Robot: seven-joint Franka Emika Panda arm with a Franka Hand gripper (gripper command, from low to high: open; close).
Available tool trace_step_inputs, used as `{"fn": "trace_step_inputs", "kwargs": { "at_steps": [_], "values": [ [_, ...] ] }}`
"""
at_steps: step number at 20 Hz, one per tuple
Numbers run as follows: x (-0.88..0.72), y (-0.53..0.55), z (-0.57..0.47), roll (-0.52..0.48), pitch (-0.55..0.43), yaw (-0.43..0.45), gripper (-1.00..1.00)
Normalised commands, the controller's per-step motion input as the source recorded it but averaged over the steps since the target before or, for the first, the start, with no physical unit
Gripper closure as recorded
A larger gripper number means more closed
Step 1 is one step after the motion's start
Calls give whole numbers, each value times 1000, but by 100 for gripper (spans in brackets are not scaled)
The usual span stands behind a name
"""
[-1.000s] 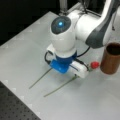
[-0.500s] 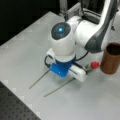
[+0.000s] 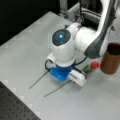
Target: Flower insertion into a vase
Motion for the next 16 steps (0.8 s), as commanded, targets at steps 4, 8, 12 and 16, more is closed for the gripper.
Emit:
{"fn": "trace_step_inputs", "kwargs": {
  "at_steps": [4, 8, 12, 16],
  "values": [
    [282, -20, -218, -5, -32, 29, -100],
    [258, -22, -207, -10, -13, 27, 100],
    [230, -19, -224, -33, 44, 17, 100],
    [203, -14, -214, -42, 55, 13, 100]
  ]
}}
